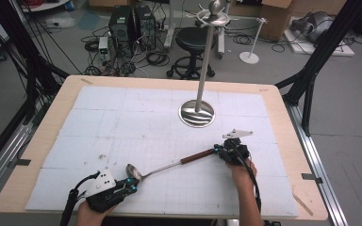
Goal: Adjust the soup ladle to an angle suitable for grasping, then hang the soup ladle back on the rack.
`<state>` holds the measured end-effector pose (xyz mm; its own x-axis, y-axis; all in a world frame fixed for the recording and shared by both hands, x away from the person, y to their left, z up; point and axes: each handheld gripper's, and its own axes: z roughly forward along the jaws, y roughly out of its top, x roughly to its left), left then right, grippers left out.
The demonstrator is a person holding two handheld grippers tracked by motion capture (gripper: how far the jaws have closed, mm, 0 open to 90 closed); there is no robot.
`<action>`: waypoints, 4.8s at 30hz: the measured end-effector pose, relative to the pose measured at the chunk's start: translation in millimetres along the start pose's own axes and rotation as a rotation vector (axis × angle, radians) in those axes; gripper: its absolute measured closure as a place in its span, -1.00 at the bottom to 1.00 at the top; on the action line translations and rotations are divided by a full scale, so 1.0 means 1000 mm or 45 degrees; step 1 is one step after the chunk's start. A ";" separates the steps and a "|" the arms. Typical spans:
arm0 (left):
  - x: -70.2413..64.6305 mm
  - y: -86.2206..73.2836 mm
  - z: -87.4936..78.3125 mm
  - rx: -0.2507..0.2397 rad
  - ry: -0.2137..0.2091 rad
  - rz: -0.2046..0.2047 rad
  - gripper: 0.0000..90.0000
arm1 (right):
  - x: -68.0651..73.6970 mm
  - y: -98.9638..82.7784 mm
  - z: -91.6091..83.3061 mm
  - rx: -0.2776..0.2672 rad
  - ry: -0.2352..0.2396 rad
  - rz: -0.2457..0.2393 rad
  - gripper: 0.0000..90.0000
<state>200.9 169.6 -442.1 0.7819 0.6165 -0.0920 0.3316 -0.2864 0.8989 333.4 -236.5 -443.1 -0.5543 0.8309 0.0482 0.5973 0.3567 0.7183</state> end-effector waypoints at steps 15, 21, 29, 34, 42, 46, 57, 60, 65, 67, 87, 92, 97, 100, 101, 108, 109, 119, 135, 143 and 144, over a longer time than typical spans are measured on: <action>0.023 -0.001 -0.017 0.032 0.081 -0.030 0.96 | 0.017 0.002 0.004 -0.006 0.051 -0.009 0.99; 0.030 -0.003 -0.024 0.046 0.104 -0.038 0.95 | 0.027 0.002 0.007 -0.016 0.075 -0.001 0.99; 0.033 -0.005 -0.028 0.053 0.127 -0.045 0.96 | 0.040 0.003 0.010 -0.028 0.100 -0.003 0.99; 0.037 -0.007 -0.034 0.064 0.135 -0.049 0.96 | 0.048 0.003 0.011 -0.032 0.122 -0.014 0.99; 0.035 0.002 -0.055 0.015 0.095 -0.030 0.81 | 0.040 -0.001 -0.009 -0.092 0.099 0.019 0.92; 0.038 0.008 -0.069 -0.041 0.071 -0.028 0.46 | 0.034 -0.010 -0.031 -0.152 0.070 0.058 0.75; 0.059 0.018 -0.080 -0.218 0.004 -0.068 -0.37 | 0.033 -0.049 -0.097 -0.326 -0.034 0.146 -0.38; 0.064 0.024 -0.075 -0.273 -0.010 -0.105 -0.54 | 0.033 -0.061 -0.114 -0.375 -0.063 0.148 -0.59; 0.064 0.025 -0.076 -0.326 0.002 -0.107 -0.56 | 0.033 -0.076 -0.133 -0.445 -0.136 0.156 -0.62; 0.063 0.021 -0.080 -0.356 0.015 -0.099 -0.54 | 0.034 -0.085 -0.144 -0.500 -0.156 0.161 -0.62; 0.064 0.013 -0.088 -0.349 0.086 -0.111 -0.53 | 0.035 -0.089 -0.153 -0.529 -0.179 0.138 -0.62; 0.074 0.024 -0.085 -0.329 0.057 -0.096 -0.53 | 0.034 -0.092 -0.156 -0.537 -0.185 0.169 -0.62; 0.083 0.037 -0.076 -0.210 0.007 -0.043 -0.51 | 0.036 -0.092 -0.157 -0.536 -0.181 0.179 -0.62; 0.088 0.047 -0.069 -0.154 -0.039 -0.014 -0.40 | 0.036 -0.091 -0.155 -0.529 -0.175 0.175 -0.62; 0.089 0.049 -0.065 -0.150 -0.064 -0.023 -0.36 | 0.035 -0.090 -0.154 -0.525 -0.171 0.166 -0.62; 0.084 0.066 -0.033 -0.010 -0.188 0.064 -0.22 | 0.036 -0.089 -0.153 -0.519 -0.159 0.147 -0.62; 0.082 0.069 -0.027 0.030 -0.197 0.086 -0.22 | 0.036 -0.089 -0.153 -0.517 -0.163 0.146 -0.62; 0.073 0.088 0.021 0.274 -0.286 0.204 -0.11 | 0.034 -0.090 -0.159 -0.538 -0.170 0.167 -0.62; 0.061 0.088 0.070 0.590 -0.353 0.346 0.10 | 0.033 -0.089 -0.164 -0.567 -0.161 0.178 -0.62; 0.058 0.084 0.079 0.680 -0.331 0.382 0.23 | 0.034 -0.088 -0.164 -0.564 -0.156 0.183 -0.62; 0.057 0.082 0.081 0.708 -0.315 0.396 0.23 | 0.035 -0.088 -0.164 -0.564 -0.155 0.183 -0.62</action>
<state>315.8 121.6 -408.4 0.9604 0.2778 -0.0198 0.2422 -0.7981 0.5517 166.7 -309.0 -391.2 -0.3963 0.9120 0.1059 0.3435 0.0403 0.9383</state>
